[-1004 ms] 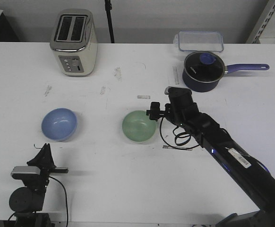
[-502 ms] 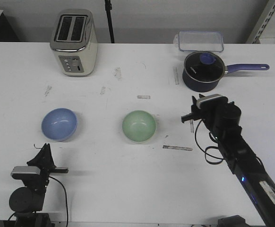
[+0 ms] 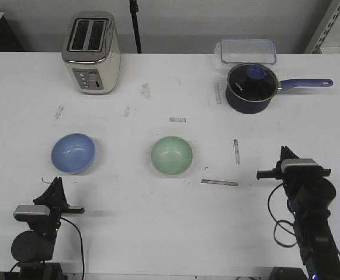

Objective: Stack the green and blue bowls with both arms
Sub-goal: 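Release the green bowl and retract the right gripper to rest, then reach the left gripper forward and grasp the rim of the light blue bowl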

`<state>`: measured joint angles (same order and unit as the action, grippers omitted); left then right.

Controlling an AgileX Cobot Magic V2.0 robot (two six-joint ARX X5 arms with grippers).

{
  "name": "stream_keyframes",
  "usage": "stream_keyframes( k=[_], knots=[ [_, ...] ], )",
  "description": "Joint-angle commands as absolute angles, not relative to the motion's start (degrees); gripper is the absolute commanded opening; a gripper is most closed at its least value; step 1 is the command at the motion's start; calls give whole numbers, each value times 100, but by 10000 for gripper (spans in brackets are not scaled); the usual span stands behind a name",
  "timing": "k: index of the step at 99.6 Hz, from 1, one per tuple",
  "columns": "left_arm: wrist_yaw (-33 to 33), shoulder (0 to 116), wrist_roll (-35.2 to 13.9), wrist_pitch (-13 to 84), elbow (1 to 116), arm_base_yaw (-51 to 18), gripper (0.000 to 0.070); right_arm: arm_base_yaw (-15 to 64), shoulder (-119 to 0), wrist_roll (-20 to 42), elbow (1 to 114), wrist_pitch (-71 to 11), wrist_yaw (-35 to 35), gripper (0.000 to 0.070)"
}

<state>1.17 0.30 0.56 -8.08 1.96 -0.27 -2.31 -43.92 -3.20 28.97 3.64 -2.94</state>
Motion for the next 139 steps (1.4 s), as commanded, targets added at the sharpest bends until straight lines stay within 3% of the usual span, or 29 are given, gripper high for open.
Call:
stream_keyframes(
  k=[1, 25, 55, 139],
  knots=[
    [110, 19, 67, -869, 71, -23, 2, -224, -4025, -228, 2738, 427, -296, 17],
    [110, 19, 67, -869, 71, -23, 2, -222, -2497, 405, 2086, 329, -294, 17],
    [108, 19, 67, -869, 71, -23, 2, -222, -1463, 449, 2078, -266, -298, 17],
    [108, 19, 60, -899, 71, -23, 2, -222, -1151, 447, 2078, -261, -296, 17]
  ],
)
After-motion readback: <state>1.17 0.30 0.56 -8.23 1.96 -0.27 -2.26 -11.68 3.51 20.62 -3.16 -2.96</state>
